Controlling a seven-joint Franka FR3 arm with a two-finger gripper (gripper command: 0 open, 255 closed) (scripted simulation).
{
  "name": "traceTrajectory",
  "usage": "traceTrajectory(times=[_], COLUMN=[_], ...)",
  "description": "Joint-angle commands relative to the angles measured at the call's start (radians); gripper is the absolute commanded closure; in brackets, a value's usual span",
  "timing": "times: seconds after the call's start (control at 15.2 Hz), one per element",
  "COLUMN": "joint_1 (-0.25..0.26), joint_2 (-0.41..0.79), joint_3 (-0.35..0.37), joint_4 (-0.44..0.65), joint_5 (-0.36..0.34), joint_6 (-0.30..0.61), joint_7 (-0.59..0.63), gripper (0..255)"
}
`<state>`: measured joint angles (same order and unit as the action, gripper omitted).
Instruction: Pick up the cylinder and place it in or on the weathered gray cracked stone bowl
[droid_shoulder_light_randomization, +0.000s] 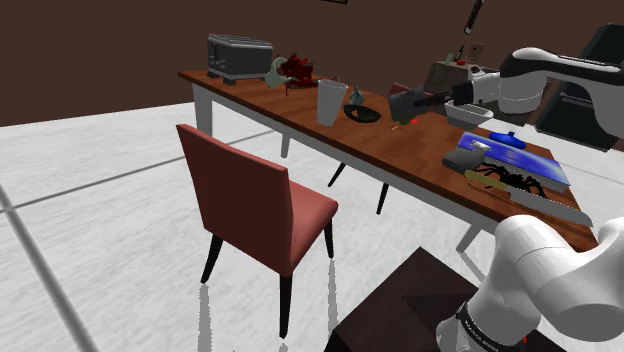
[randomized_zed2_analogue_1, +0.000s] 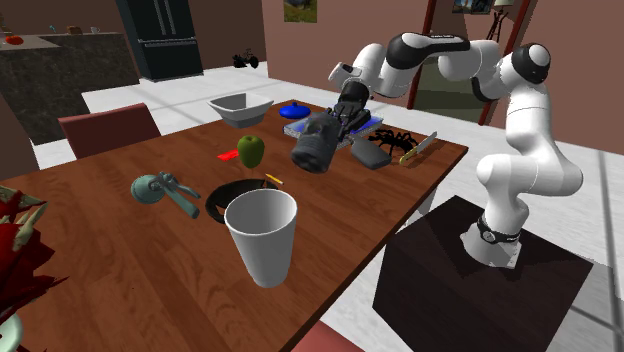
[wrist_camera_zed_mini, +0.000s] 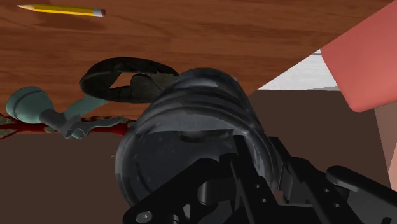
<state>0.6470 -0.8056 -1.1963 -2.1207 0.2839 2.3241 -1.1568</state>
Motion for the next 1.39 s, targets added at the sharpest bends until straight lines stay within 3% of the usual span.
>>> traceTrajectory(times=[0.0, 0.46, 0.92, 1.32], joint_1=[0.046, 0.438, 0.883, 0.868], joint_2=[0.02, 0.099, 0.046, 0.019], joint_3=[-0.021, -0.287, -0.577, -0.58], joint_4=[0.037, 0.293, 0.638, 0.574], joint_5=[0.007, 0.024, -0.06, -0.061], joint_6=[0.003, 0.027, -0.006, 0.049], joint_7=[0.007, 0.019, 0.096, 0.057], gripper=[255, 255, 255, 255])
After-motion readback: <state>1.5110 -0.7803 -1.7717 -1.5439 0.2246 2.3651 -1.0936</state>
